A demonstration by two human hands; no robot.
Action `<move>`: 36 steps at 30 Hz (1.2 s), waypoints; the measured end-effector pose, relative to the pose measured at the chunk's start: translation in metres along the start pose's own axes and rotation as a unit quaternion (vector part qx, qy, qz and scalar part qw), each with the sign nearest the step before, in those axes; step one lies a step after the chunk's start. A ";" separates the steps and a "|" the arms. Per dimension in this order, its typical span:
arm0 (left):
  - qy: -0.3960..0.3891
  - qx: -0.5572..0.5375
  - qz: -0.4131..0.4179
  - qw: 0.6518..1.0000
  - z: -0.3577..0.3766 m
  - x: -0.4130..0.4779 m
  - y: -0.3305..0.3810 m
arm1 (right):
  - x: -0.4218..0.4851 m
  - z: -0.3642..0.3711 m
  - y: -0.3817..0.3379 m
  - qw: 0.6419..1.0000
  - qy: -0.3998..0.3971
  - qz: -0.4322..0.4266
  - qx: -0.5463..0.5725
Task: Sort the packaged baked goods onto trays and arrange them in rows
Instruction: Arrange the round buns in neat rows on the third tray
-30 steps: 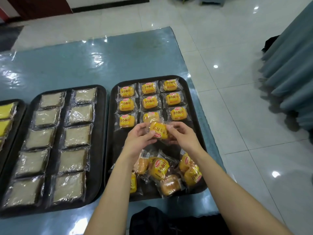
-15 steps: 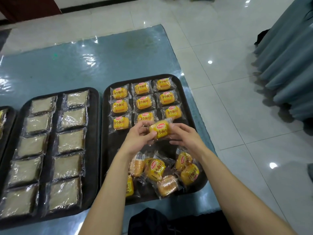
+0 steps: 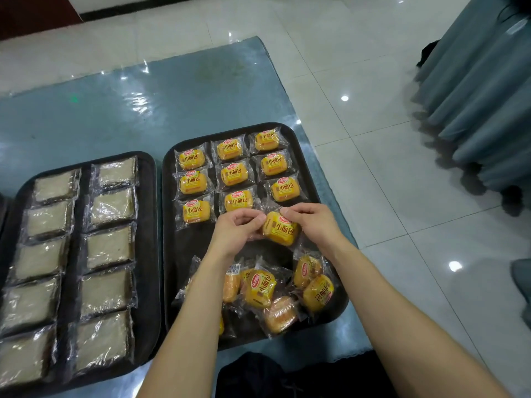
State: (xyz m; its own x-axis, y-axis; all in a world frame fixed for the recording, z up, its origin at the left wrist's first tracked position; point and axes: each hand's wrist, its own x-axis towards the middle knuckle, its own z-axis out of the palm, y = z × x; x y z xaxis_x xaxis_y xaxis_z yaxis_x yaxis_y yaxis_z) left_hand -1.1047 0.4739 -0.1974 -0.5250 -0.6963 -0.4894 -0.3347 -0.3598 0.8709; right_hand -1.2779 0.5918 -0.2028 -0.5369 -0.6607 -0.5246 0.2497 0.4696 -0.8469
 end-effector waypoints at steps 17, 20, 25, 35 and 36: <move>0.124 -0.006 -0.004 0.992 0.033 0.027 -0.029 | 0.015 -0.033 0.006 0.999 -0.001 0.047 0.017; 0.138 0.007 -0.006 0.990 0.037 0.025 -0.032 | 0.010 -0.042 0.012 0.999 -0.025 0.038 -0.015; 0.131 -0.002 -0.020 0.991 0.036 0.023 -0.038 | 0.002 -0.048 0.018 0.997 -0.053 0.021 -0.055; 0.119 0.189 -0.028 0.974 0.046 0.040 -0.037 | 0.021 -0.047 0.031 0.972 0.101 -0.002 -0.214; 0.126 0.199 -0.036 0.971 0.049 0.042 -0.039 | 0.024 -0.044 0.031 0.958 0.115 -0.017 -0.261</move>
State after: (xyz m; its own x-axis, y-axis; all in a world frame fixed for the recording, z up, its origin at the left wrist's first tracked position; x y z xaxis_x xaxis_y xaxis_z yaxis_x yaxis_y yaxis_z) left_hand -1.1525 0.4890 -0.2540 -0.2969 -0.8260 -0.4792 -0.6659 -0.1805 0.7238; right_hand -1.3185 0.6164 -0.2378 -0.7161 -0.5628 -0.4128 -0.1766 0.7184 -0.6729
